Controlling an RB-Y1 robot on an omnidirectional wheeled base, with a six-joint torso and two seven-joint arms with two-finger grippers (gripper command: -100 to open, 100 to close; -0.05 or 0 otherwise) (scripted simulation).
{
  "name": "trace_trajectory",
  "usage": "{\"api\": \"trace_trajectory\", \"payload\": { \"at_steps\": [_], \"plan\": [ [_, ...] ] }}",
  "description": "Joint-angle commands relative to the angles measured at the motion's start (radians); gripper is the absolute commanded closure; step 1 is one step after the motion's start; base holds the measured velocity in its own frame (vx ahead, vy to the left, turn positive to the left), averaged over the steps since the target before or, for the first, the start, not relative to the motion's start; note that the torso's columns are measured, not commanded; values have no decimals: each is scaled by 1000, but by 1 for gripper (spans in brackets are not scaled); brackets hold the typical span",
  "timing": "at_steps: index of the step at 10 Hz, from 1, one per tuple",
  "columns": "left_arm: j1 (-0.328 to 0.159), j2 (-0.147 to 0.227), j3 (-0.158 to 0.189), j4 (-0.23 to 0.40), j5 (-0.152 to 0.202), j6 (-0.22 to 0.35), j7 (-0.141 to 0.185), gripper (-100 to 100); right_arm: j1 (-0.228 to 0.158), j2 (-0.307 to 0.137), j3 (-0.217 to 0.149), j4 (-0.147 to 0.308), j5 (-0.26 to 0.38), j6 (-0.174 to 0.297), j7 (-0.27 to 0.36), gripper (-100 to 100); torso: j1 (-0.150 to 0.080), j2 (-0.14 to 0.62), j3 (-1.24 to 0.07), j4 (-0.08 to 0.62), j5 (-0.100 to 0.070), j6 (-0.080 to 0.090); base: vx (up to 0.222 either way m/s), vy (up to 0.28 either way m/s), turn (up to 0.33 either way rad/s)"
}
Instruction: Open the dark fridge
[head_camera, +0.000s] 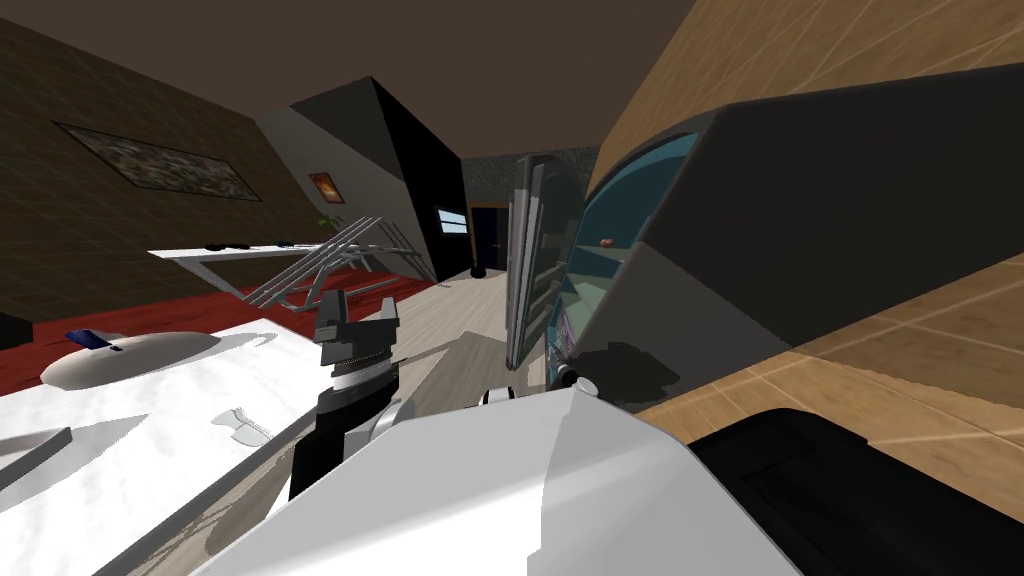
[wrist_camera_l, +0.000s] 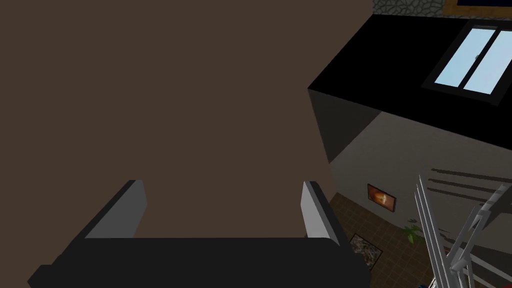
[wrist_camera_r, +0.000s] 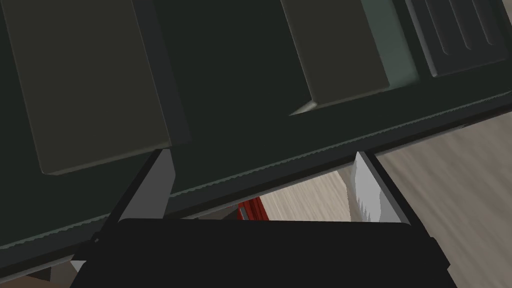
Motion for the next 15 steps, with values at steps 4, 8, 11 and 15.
{"api": "trace_trajectory", "payload": {
  "at_steps": [4, 8, 11, 15],
  "plan": [
    [0, 0, 0, 0, 0, 0, 0, 0, -4, 0, 21, 0, 159, -95, -165, -100, 6, -4, -2, -1, 2, 1, -8, -10, -18],
    [0, 0, 0, 0, 0, 0, 0, 0, -7, 1, 66, -4, 263, -195, -272, -100, -1, 0, 0, 0, 0, 1, -25, -44, 80],
    [0, 0, 0, 0, 0, 0, 0, 0, -7, 1, 66, -4, 339, -211, -361, -100, 7, -4, -2, -1, 2, 1, -7, 5, -9],
    [0, 0, 0, 0, 0, 0, 0, 0, -10, 1, 110, -9, 461, -327, -477, -100, 3, -2, -1, -1, 1, 1, -32, -41, 73]
  ]
}}
